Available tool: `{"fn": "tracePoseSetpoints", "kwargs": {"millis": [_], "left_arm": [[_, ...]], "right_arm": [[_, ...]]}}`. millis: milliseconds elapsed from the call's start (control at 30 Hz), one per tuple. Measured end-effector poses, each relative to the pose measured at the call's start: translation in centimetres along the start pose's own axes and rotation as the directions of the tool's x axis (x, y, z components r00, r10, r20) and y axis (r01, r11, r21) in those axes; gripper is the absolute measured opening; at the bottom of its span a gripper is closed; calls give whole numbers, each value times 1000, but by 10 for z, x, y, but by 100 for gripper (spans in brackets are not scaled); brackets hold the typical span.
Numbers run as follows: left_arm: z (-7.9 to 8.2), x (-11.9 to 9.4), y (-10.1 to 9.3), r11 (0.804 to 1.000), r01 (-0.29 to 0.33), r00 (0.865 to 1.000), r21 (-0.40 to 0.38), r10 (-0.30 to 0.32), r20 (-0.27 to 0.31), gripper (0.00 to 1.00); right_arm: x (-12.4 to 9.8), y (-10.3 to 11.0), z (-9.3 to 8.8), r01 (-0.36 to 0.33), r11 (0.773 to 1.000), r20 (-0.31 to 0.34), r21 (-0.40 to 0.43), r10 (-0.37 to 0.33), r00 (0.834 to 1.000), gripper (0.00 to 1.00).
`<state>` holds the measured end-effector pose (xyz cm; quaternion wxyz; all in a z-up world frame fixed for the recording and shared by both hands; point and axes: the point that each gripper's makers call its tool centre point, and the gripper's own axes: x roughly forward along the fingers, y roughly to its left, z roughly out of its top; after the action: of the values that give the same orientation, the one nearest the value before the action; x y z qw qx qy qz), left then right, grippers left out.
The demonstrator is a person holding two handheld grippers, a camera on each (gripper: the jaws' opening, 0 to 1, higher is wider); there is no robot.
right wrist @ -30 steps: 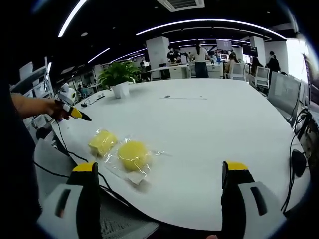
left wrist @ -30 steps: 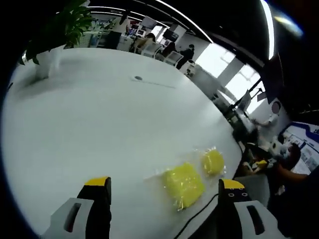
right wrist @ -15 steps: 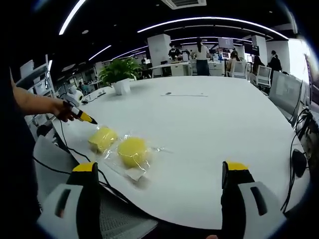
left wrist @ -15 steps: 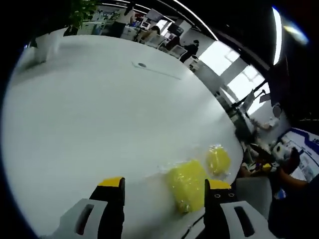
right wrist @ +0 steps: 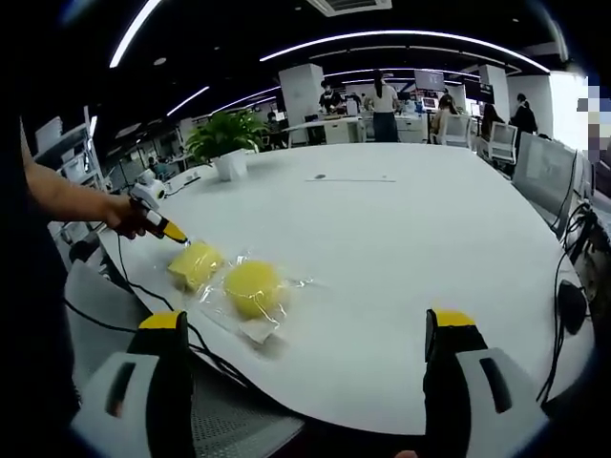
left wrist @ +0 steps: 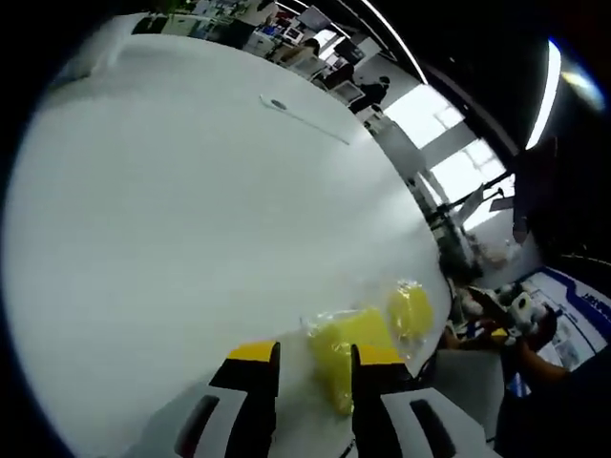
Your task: Compare the silicone blocks by pressing each to a similar depth, holding the contact briefly, and releasing to observe deformation and rebound differences across the visible hardness samples.
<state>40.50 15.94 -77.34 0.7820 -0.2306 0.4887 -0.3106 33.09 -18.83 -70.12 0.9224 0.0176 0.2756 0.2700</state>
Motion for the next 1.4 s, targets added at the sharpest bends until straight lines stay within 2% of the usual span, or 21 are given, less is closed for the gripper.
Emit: {"fn": "tracePoseSetpoints", "kwargs": {"millis": [100,167,300,400,533,667,767,833,1000,1233,1400], "left_arm": [[-1,3,2,1000,2,1000,2,-2,-4,25],[0,5,5,1000,3,1000,-24,-3,2,23],[1,9,-2,997,49,999,-56,-49,10,21],[-1,12,-3,999,39,999,-28,-39,-3,14],[0,13,-3,998,54,999,-33,-54,0,9],[-3,15,-4,996,64,998,-61,-65,-5,12],[-5,17,-2,997,56,998,-52,-56,3,14],[-7,18,-6,994,78,997,-80,-77,5,14],[-9,20,-14,992,110,994,-66,-111,2,0],[-7,19,-14,996,85,996,-34,-85,10,0],[-3,15,-12,997,54,998,-58,-52,38,0]], "right_arm": [[2,0,-2,-5,1000,-9,-3,5,1000,97],[3,0,-2,-6,1000,-10,-3,6,1000,97],[3,-1,1,-2,1000,-2,2,2,1000,97],[4,0,-2,-2,1000,-5,4,2,1000,97],[3,-1,-3,1,1000,-7,8,-1,1000,97],[2,-1,-3,3,1000,-3,11,-3,1000,97],[1,0,-5,4,1000,-6,13,-4,1000,97],[0,0,-6,5,1000,-7,14,-5,1000,97],[-1,-1,-5,9,1000,-5,15,-9,1000,97],[-2,-2,-5,12,1000,-5,13,-12,1000,97],[-1,0,-4,10,1000,-2,13,-10,1000,97]]}}
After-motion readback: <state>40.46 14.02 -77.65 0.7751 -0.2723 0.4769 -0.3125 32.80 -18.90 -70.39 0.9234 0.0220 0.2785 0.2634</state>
